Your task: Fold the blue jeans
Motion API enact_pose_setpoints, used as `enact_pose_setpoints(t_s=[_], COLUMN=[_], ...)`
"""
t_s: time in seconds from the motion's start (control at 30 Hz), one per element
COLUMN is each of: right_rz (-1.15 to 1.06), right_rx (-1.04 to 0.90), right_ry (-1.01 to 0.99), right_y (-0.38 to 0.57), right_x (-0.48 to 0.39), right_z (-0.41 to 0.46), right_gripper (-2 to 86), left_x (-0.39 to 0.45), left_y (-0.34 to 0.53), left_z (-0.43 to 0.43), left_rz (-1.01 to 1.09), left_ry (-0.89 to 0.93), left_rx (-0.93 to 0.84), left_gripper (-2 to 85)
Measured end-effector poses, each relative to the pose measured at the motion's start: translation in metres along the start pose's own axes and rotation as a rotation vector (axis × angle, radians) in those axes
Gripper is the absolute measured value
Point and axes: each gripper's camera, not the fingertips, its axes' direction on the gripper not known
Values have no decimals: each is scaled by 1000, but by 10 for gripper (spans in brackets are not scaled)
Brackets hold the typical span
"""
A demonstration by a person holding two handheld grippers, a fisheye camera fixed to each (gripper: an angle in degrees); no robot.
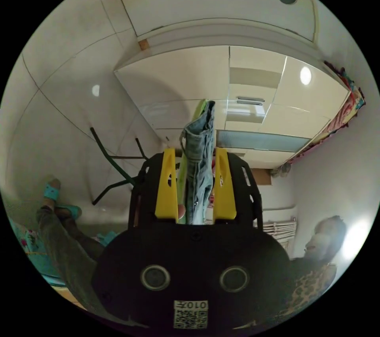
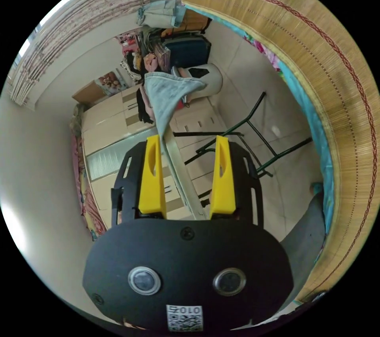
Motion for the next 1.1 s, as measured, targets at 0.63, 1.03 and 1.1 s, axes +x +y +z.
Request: enact_pose_setpoints(t_s=[0.63,1.03,1.1], right_rz=[-328,-362,-348], right_rx=[-32,-53,-38], right_ry=[218,41,-33], right_y=[-7,-6,-11], right_x=[-129,-173,-178], right_z=[5,-7,0], right_gripper=[40,39,40], left_x=[113,121,138], left_y=[27,80,82], left_z=[3,-44,-44], left_rz=[316,162,204], left_ry=[-133,-154,-147], left_rx=[-184,-207,-206], left_gripper=[77,83,84])
